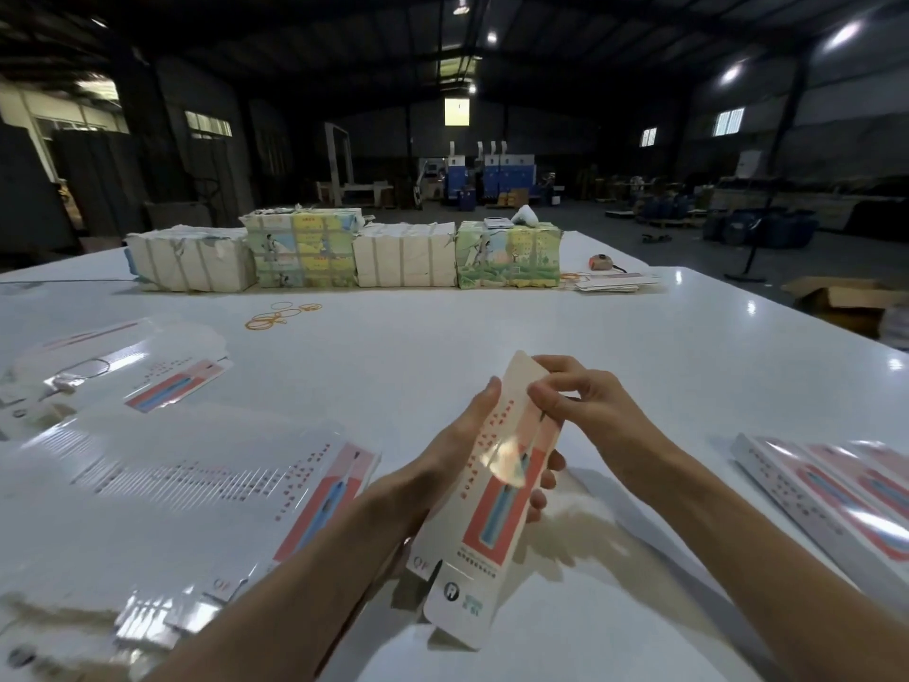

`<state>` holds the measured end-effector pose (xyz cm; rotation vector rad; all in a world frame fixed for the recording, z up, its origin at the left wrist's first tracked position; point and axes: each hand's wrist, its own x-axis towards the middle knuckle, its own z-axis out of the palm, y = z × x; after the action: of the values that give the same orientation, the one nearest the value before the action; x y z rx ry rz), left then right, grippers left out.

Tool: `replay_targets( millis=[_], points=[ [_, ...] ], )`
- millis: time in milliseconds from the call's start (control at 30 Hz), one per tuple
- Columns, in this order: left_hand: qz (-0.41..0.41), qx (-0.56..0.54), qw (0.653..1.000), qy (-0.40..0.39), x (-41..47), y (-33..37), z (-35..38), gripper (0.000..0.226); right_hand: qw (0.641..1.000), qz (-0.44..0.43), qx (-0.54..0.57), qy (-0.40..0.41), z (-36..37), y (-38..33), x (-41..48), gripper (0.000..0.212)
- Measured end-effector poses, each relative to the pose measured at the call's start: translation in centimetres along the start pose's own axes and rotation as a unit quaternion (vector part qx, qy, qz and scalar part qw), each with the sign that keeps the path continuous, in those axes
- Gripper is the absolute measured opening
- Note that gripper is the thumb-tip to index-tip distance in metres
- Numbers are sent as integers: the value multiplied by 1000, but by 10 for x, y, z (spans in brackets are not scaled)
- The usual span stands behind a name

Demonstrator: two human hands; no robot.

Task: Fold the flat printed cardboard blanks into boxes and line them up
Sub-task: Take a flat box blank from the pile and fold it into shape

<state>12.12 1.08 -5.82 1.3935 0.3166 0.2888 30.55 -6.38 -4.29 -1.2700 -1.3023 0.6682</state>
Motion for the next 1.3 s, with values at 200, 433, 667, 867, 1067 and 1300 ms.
replay_targets(
  millis=[200, 433, 667, 867, 1067, 1300],
  points=[
    [-22, -50, 998, -5, 2, 2, 6, 72, 993, 5, 113, -33, 4, 0, -2, 41],
    [-39, -105, 989, 97, 8, -6, 6, 75, 995, -9, 99, 14, 21, -1, -1, 38],
    [2, -172, 981, 88, 2, -1, -5, 83, 995, 24, 91, -8, 34, 6, -8, 54],
    [99, -48, 972, 207, 4, -7, 2, 53, 997, -10, 65, 43, 32, 7, -7, 52],
    [171, 43, 966, 187, 9, -6, 12, 46, 996, -30, 30, 82, 21, 2, -7, 45],
    [146, 121, 965, 183, 10, -11, 13, 107, 998, -27, 7, 59, 25, 1, -9, 42]
  ],
)
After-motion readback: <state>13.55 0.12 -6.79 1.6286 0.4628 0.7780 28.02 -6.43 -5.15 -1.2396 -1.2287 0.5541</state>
